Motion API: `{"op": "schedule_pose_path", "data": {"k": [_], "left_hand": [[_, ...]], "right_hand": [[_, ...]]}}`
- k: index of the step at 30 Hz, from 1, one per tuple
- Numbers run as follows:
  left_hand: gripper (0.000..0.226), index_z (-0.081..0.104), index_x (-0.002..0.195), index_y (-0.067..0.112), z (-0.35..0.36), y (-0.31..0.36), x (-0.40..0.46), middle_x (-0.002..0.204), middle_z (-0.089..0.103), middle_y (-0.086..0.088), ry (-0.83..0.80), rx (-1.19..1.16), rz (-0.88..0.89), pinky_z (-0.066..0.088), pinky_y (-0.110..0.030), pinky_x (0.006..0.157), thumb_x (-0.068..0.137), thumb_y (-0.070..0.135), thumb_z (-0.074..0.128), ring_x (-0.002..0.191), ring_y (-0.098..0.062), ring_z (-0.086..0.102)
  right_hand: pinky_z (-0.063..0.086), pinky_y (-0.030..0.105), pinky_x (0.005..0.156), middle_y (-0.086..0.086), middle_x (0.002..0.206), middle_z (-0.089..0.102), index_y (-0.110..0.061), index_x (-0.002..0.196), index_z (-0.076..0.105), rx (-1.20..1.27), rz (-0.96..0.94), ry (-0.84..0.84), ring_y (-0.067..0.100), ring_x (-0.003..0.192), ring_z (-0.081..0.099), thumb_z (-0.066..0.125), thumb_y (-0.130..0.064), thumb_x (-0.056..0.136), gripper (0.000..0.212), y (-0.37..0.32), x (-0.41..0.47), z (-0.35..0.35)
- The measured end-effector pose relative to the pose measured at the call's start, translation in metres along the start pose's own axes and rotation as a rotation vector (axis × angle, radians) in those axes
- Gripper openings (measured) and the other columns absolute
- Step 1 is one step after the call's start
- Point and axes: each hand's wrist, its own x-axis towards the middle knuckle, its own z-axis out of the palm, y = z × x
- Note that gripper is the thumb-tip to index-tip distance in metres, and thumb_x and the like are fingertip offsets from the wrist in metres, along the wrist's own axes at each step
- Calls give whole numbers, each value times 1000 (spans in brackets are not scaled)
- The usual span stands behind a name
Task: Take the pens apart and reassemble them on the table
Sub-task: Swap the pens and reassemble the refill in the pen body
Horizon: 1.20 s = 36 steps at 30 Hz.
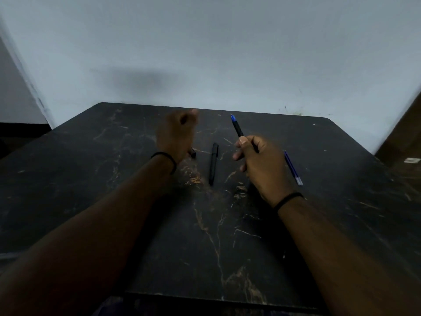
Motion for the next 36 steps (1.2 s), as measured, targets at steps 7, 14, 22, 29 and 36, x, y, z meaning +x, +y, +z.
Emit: {"op": "schedule_pose_path", "data": {"k": [7, 14, 22, 29, 36], "left_hand": [[56, 59, 72, 11, -2, -22, 1, 84, 64, -10, -275, 713, -121, 50, -37, 80, 87, 64, 49, 79, -28, 61], [41, 68, 100, 9, -2, -13, 2, 112, 67, -15, -332, 786, -161, 48, -38, 89, 88, 44, 52, 103, -34, 62], [27, 65, 82, 2, 5, -20, 4, 65, 62, -7, -275, -336, -393, 38, -21, 41, 97, 21, 52, 45, -12, 53], [27, 67, 88, 6, 1, -21, 2, 70, 68, -4, -374, -638, -391, 42, -20, 45, 98, 25, 50, 52, -10, 58], [26, 65, 97, 0, 6, -13, -4, 67, 68, -4, -431, -659, -361, 43, -22, 45, 99, 22, 51, 51, -12, 57]], "right_hand": [[55, 40, 72, -4, 73, 72, -22, 85, 69, -68, -33, -16, 13, 61, 60, 50, -35, 102, 28, -1, -3, -1], [45, 26, 63, -5, 73, 71, -24, 84, 67, -116, -43, -67, 5, 59, 57, 50, -36, 102, 28, 2, -2, 1], [46, 27, 61, -1, 69, 72, -20, 85, 70, -145, -94, -125, 11, 61, 62, 59, -33, 98, 21, 5, -3, 5], [48, 25, 63, -2, 67, 71, -27, 87, 69, -131, -121, -172, 8, 62, 66, 64, -31, 94, 9, 10, -2, 6], [48, 26, 62, -2, 67, 71, -29, 87, 68, -138, -130, -161, 8, 62, 66, 64, -32, 95, 10, 10, -2, 5]]}}
